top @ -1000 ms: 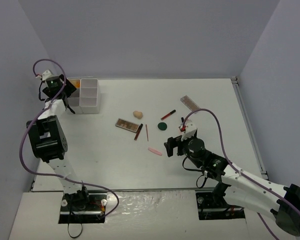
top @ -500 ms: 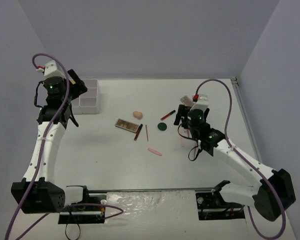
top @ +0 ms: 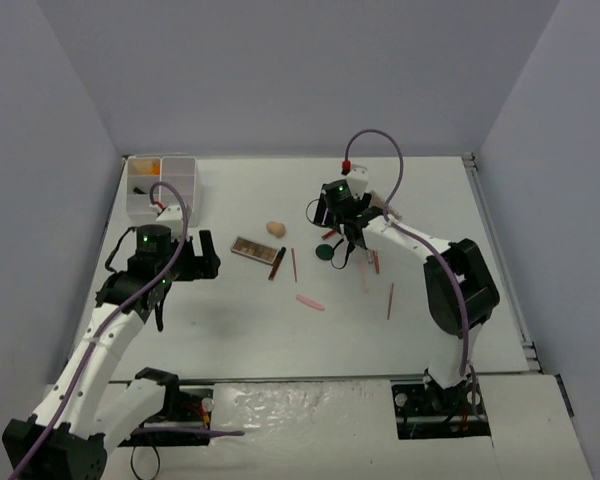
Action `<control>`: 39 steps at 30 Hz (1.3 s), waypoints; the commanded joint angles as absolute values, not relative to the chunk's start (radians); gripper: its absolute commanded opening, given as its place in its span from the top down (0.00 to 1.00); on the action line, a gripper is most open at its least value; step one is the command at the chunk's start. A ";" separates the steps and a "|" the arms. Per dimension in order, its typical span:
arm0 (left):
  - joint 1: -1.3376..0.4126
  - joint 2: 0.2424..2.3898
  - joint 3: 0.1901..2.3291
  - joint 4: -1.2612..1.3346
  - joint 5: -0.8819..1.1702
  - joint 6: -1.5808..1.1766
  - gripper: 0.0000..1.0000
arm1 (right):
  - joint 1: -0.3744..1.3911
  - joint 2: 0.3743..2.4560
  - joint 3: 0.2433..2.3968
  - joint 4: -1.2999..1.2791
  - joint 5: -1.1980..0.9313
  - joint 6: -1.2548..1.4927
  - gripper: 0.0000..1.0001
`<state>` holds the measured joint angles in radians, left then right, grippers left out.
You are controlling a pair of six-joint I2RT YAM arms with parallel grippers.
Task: Organize the makeup
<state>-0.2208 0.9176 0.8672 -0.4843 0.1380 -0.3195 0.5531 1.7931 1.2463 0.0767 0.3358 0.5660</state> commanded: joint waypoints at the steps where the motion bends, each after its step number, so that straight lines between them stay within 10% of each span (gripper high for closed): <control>1: -0.219 0.843 0.897 -0.463 0.101 -0.276 0.17 | 0.591 1.915 1.364 0.054 0.430 0.640 0.35; 17: -0.219 0.790 0.896 -0.474 0.069 -0.275 0.17 | 0.615 2.131 1.412 0.003 0.546 0.778 0.56; 25: -0.218 0.802 0.894 -0.466 0.074 -0.276 0.17 | 0.600 2.158 1.443 0.003 0.557 0.762 1.00; 39: -0.219 0.800 0.977 -0.367 0.250 -0.388 0.14 | 0.818 1.610 1.069 0.558 0.221 0.194 1.00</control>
<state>-0.2207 0.7902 0.8623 -0.4896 0.1286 -0.3121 0.7013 1.9215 1.1836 0.2589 0.4034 0.4518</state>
